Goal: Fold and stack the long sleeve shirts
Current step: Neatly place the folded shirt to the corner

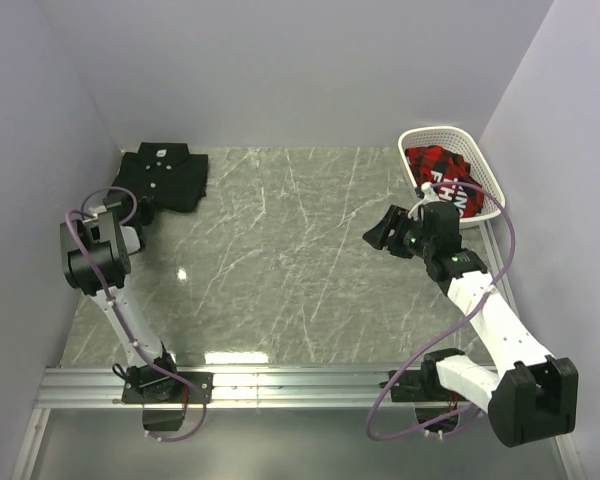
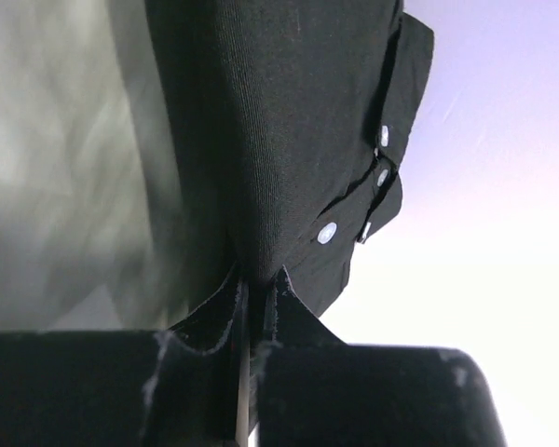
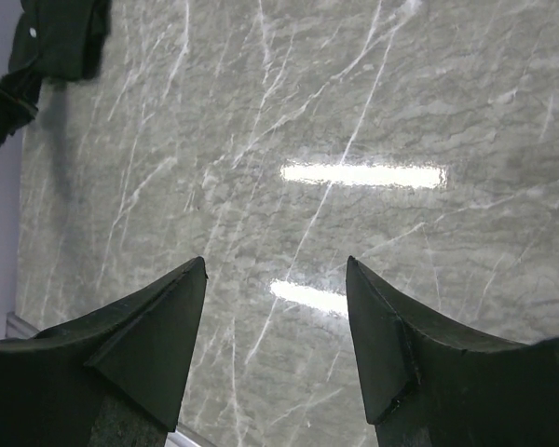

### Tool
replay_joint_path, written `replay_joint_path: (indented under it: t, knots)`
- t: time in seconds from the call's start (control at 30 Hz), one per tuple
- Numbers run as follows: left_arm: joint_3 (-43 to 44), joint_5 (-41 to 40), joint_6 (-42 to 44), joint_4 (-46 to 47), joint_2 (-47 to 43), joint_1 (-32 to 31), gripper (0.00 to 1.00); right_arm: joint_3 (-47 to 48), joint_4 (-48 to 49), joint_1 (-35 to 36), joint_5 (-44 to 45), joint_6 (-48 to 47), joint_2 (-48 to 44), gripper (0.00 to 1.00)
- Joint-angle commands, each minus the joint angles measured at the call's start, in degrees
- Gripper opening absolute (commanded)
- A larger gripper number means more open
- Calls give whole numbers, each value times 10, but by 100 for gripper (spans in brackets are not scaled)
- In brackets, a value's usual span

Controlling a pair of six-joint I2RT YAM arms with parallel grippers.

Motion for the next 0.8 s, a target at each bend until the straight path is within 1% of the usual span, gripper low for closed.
replay_joint_path:
  t: [0.0,0.03,0.1,0.13,0.17,0.23,0.27,0.3,0.33,0.4,0.43,0.47,0.5,0.53,0.57,0.6,0.63,0.67,0.7,0.73,0.77]
  knots:
    - [63,9,30,4,25,25,7,9,-2,-5,14,-14,-19,69]
    - [84,24,37,-5,39,31,14,8,1,-6,15,-14,-19,69]
    - [107,39,49,-21,48,33,25,8,0,-6,15,-15,-19,69]
    - [107,55,51,-19,51,34,37,9,-1,-5,16,-14,-19,69]
    - [103,62,51,-14,48,34,44,12,-2,-6,16,-14,-20,69]
    - [68,72,38,3,21,34,64,14,-7,-6,21,-11,-26,69]
    - [55,82,34,7,9,34,79,18,-10,-7,29,-9,-36,69]
    - [35,87,40,-1,-5,35,85,20,-17,-6,33,-6,-41,69]
    - [28,92,48,-20,-37,36,92,22,-24,-5,38,-5,-47,70]
    - [10,105,83,-91,-77,37,96,29,-43,-6,64,2,-68,71]
    - [4,108,99,-113,-122,37,98,32,-52,-6,75,5,-76,73]
    - [-1,111,116,-135,-146,37,99,41,-62,-5,86,6,-93,73]
    - [-4,113,151,-200,-170,37,99,45,-84,-7,109,7,-101,75]
    - [-4,113,171,-230,-220,38,99,51,-96,-5,122,6,-110,78]
    - [-3,110,196,-266,-246,38,99,66,-108,-7,132,5,-126,78]
    - [0,113,243,-319,-273,38,99,75,-135,-5,147,5,-134,83]
    - [4,111,270,-355,-324,38,99,85,-151,-5,173,7,-141,86]
    - [9,107,295,-390,-349,38,99,107,-165,-5,183,5,-154,86]
    - [20,103,345,-418,-377,38,99,119,-193,-5,188,1,-160,86]
    - [25,99,371,-471,-429,38,99,132,-208,-6,217,-2,-165,87]
    - [30,97,394,-493,-456,38,99,159,-223,-6,233,-4,-176,90]
